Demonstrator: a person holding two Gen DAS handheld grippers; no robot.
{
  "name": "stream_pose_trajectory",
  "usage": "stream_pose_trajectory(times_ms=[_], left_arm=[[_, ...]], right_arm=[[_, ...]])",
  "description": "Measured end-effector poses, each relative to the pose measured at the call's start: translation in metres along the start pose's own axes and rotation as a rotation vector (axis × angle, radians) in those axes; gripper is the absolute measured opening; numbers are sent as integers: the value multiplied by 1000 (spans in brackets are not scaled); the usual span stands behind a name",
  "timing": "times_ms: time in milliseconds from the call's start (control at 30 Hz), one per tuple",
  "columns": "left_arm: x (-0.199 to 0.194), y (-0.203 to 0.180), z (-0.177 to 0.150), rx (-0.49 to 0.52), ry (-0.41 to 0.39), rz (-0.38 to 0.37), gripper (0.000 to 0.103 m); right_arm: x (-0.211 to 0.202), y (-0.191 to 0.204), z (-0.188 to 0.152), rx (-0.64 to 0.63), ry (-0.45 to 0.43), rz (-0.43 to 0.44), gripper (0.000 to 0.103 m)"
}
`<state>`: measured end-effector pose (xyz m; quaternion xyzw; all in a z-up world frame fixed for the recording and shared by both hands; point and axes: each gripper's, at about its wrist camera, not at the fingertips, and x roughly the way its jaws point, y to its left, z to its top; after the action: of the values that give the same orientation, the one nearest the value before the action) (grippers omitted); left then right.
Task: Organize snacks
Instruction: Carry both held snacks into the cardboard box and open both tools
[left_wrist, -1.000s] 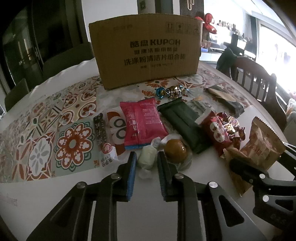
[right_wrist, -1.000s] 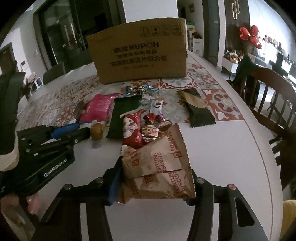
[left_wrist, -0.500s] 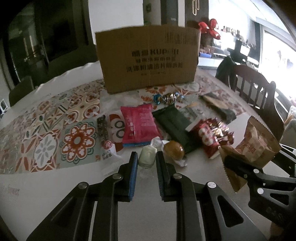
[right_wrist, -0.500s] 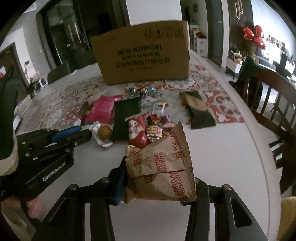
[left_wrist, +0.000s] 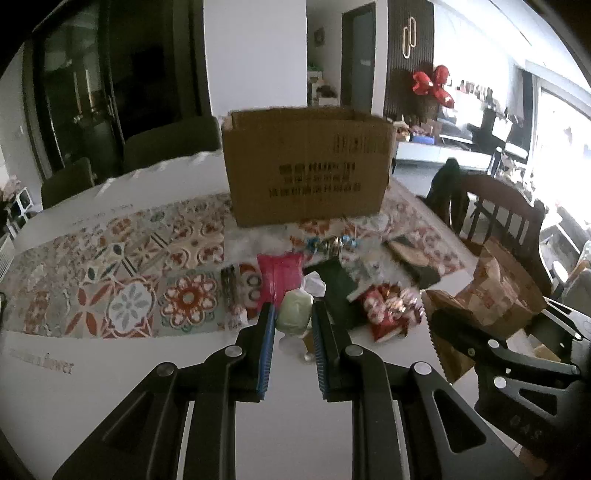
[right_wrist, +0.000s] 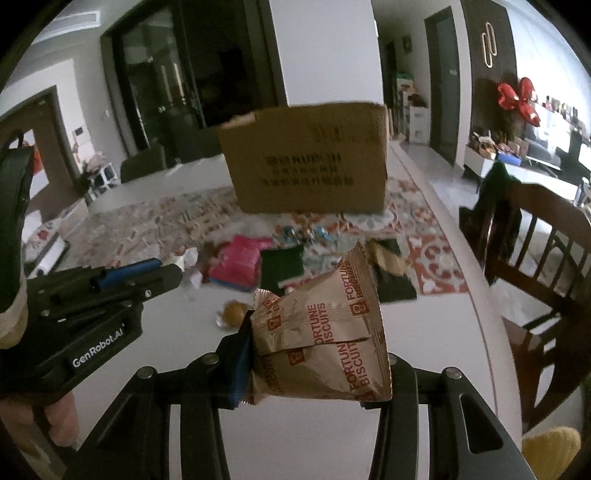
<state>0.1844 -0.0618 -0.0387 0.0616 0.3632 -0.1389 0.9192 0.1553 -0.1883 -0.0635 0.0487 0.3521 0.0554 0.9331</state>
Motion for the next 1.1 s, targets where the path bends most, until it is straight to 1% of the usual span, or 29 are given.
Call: stream_pose_trajectory(times_ms=[200, 400, 600, 733, 900, 1100], left_arm=[[-16, -3, 22, -8, -53, 17, 21], [-21, -1, 49, -14, -90, 25, 21], [-17, 5, 83, -7, -124, 23, 21], [-12, 11, 110, -5, -149, 14, 21], [-7, 18, 140, 7, -188, 29, 21], [9, 26, 171, 9, -191, 14, 21]], right_arm=[[-11, -5, 27, 1, -48, 37, 44], [-13, -10, 55, 1, -87, 54, 44], [-6, -13, 86, 9, -116, 62, 44], [2, -15, 112, 5, -136, 63, 44], [13, -18, 148, -1, -155, 64, 44], [27, -20, 179, -39, -168, 50, 44]])
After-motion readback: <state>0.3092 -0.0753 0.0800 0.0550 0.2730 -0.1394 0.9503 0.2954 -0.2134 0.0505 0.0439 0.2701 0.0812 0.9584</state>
